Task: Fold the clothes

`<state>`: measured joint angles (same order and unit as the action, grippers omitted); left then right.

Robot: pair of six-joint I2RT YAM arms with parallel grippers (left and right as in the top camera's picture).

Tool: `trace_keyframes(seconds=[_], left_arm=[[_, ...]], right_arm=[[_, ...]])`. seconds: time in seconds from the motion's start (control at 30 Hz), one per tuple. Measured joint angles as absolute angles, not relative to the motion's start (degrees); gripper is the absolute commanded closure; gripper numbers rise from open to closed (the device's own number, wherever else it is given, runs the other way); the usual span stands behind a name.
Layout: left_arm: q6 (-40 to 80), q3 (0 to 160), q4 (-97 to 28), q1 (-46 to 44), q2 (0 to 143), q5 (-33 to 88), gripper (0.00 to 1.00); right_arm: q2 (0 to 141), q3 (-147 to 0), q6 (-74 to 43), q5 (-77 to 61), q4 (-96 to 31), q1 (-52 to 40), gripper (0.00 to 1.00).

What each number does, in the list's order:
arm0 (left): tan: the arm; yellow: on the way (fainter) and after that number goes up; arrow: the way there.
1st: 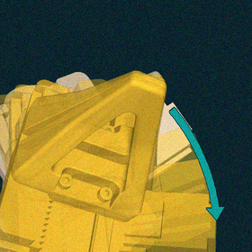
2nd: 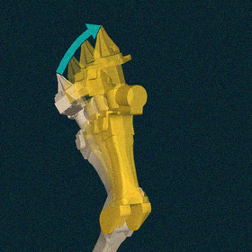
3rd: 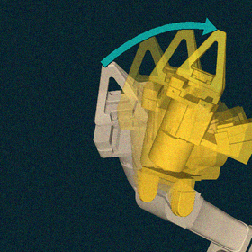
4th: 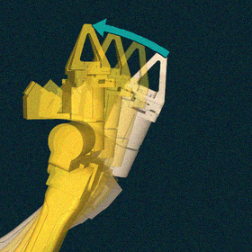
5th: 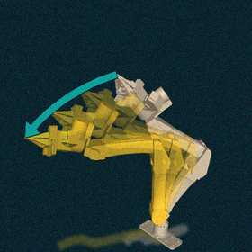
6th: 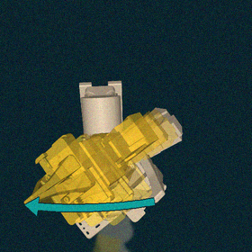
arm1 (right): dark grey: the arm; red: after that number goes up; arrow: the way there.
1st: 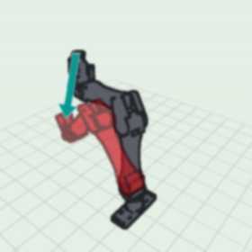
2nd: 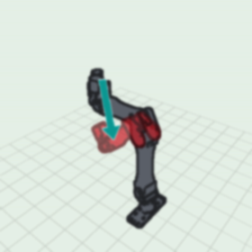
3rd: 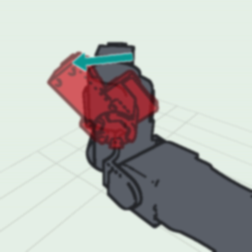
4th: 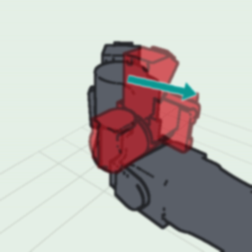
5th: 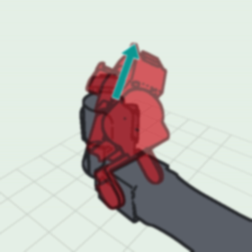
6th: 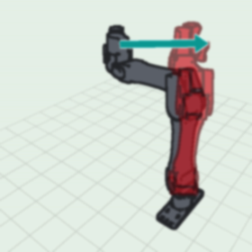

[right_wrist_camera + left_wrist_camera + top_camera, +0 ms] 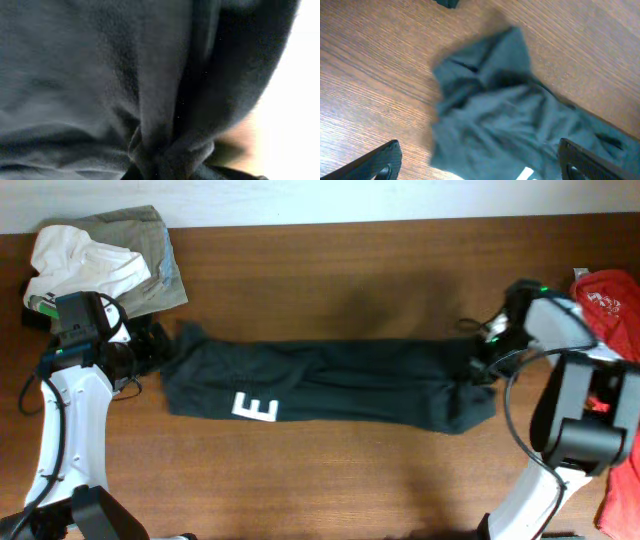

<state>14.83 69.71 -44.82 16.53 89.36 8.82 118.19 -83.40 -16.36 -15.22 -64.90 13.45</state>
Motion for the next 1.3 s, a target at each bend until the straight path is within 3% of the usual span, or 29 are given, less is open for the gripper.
trace_keyframes(seconds=[0.07, 0.2, 0.47, 0.7, 0.77, 0.87, 0.9, 1.03, 1.1, 1.17, 1.3], left_arm=[[14.81, 69.69, -44.69, 16.53, 89.38, 8.8, 0.01], [14.81, 69.63, -44.77, 16.53, 89.38, 8.82, 0.01], [14.83, 69.63, -45.28, 16.53, 89.38, 8.8, 0.01], [14.81, 69.63, -46.06, 16.53, 89.38, 8.82, 0.01], [14.81, 69.63, -46.11, 16.53, 89.38, 8.8, 0.01], [14.83, 69.63, -46.09, 16.53, 89.38, 8.82, 0.01], [14.83, 69.63, -46.13, 16.53, 89.38, 8.8, 0.01], [14.81, 69.63, -46.63, 16.53, 89.38, 8.8, 0.01], [14.81, 69.63, -46.76, 16.53, 89.38, 8.8, 0.01], [14.81, 69.6, -46.78, 16.53, 89.38, 8.8, 0.01], [14.83, 69.58, -46.94, 16.53, 89.38, 8.8, 0.01]], right_arm=[[118.28, -91.77, -16.51, -11.44, -74.02, 16.4, 0.96], [116.38, -100.68, -16.45, -8.84, -80.6, 14.66, 0.96], [115.33, -101.23, -17.65, -8.45, -74.87, -11.38, 0.96], [117.89, -101.23, -23.66, -8.49, -67.79, -25.41, 0.96], [118.87, -101.23, -25.8, -8.47, -66.22, -27.03, 0.89], [120.05, -101.21, -29.1, -8.45, -63.42, -29.63, 0.21], [120.44, -101.23, -29.85, -8.71, -61.73, -30.55, 0.14], [120.84, -101.71, -28.08, -9.58, -62.96, -32.6, 0.09], [120.79, -104.71, -26.2, -10.48, -67.18, -31.11, 0.0], [120.51, -110.83, -23.55, -11.05, -73.89, -27.62, 0.0], [118.93, -113.38, -17.98, -11.29, -81.67, -20.47, 0.2]])
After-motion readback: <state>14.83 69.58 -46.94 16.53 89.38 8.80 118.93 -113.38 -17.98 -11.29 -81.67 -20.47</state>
